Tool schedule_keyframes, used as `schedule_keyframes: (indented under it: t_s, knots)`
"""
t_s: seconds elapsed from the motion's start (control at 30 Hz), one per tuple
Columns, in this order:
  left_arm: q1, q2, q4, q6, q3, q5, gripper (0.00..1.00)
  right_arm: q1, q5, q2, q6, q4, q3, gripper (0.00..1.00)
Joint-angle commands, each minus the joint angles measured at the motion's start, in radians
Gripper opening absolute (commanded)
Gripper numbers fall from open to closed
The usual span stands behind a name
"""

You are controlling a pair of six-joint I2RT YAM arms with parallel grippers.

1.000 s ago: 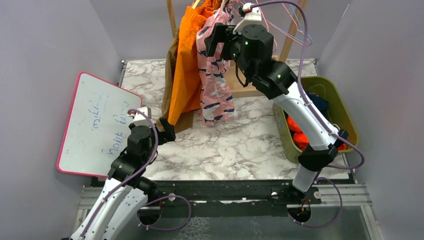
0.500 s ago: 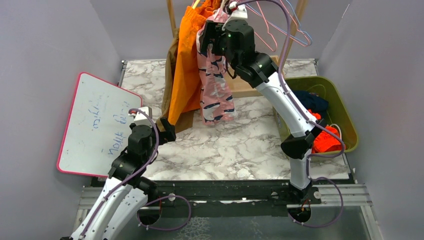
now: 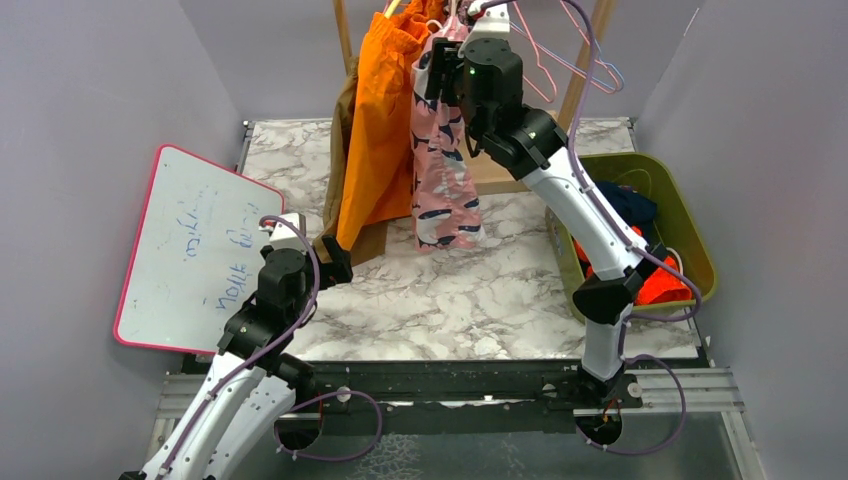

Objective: Remove the shorts from the hanger
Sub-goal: Pick up the hanger from the clothes rod.

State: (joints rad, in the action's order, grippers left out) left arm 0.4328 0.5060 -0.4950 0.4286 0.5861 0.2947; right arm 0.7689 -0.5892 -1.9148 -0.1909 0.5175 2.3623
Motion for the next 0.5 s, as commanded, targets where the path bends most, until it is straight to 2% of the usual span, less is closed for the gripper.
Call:
schedule_keyframes:
  t_s: [0.0, 0.3, 0.37, 0.47]
  knots:
    - [-0.006, 0.001, 0.029, -0.009, -0.008, -0.026, 0.99, -0.002, -0.030, -0.017, 0.065, -0.010, 0.069, 0.71]
    - [-0.006, -0.001, 0.029, -0.010, -0.007, -0.029, 0.99, -0.002, -0.015, -0.072, 0.118, -0.002, 0.128, 0.71]
    - [-0.006, 0.001, 0.029, -0.010, -0.007, -0.029, 0.99, -0.002, -0.013, -0.084, 0.124, 0.005, 0.141, 0.68]
    - [-0.005, 0.002, 0.029, -0.010, -0.008, -0.029, 0.99, -0.002, -0.017, -0.092, 0.126, 0.007, 0.146, 0.56]
